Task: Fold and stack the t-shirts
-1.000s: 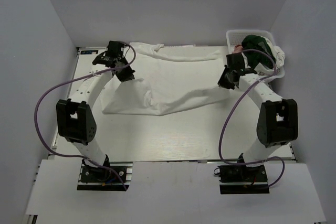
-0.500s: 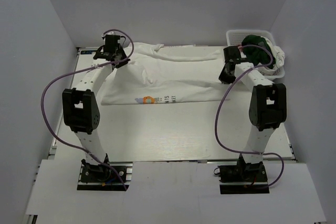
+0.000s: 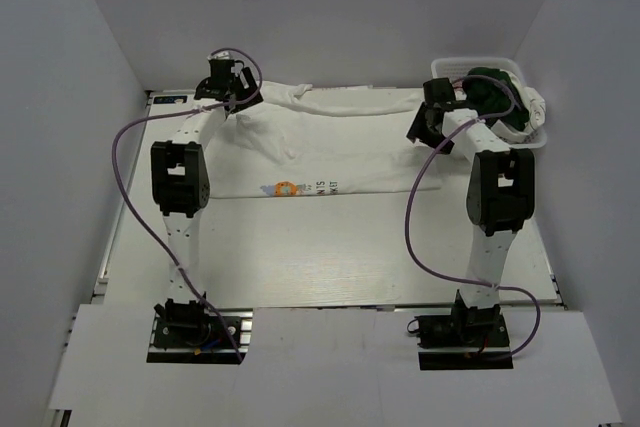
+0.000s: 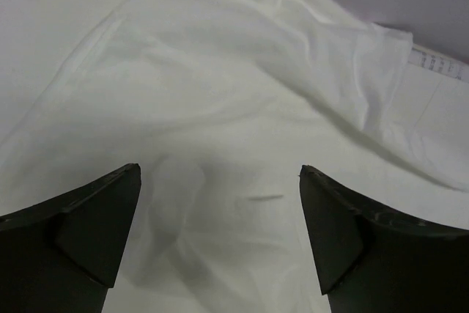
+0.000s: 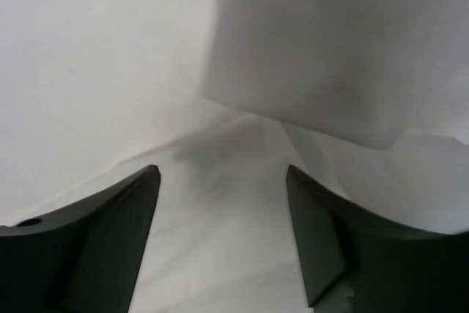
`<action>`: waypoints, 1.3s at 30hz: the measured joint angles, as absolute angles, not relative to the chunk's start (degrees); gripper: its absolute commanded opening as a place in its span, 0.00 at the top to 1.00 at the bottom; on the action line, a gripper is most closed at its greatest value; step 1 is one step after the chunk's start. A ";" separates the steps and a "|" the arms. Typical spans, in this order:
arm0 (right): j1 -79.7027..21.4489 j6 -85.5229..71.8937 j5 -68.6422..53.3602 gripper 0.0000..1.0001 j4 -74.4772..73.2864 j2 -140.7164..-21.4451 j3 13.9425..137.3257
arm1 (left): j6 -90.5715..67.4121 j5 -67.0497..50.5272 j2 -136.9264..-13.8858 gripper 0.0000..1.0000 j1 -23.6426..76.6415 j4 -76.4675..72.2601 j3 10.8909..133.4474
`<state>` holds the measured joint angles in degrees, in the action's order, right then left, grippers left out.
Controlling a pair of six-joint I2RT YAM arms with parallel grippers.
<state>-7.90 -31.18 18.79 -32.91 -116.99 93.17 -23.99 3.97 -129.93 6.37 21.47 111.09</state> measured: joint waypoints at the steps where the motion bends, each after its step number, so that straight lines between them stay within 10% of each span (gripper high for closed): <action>1: -8.10 -30.55 18.44 0.10 -32.82 -116.97 93.73 | -23.70 3.42 -132.64 0.00 6.11 21.63 114.76; 6: -9.43 -26.98 15.20 0.10 -30.22 -114.78 91.72 | -22.96 3.42 -137.01 0.00 5.10 25.39 120.79; 18: -16.32 -22.24 8.05 0.10 -24.60 -109.89 82.70 | -28.64 7.05 -103.61 0.00 4.56 20.75 79.18; 27: -16.47 -22.31 6.22 0.10 -20.80 -112.90 77.23 | -34.52 4.49 -109.03 0.00 4.56 17.67 69.52; 39: -23.81 -25.34 4.73 0.10 -8.38 -82.54 39.57 | -50.19 5.10 -83.46 0.00 5.06 22.20 42.63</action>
<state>-23.81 -25.34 4.73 -8.38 -82.54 39.57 -50.19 5.10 -83.46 5.06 22.20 42.63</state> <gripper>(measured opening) 0.904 0.996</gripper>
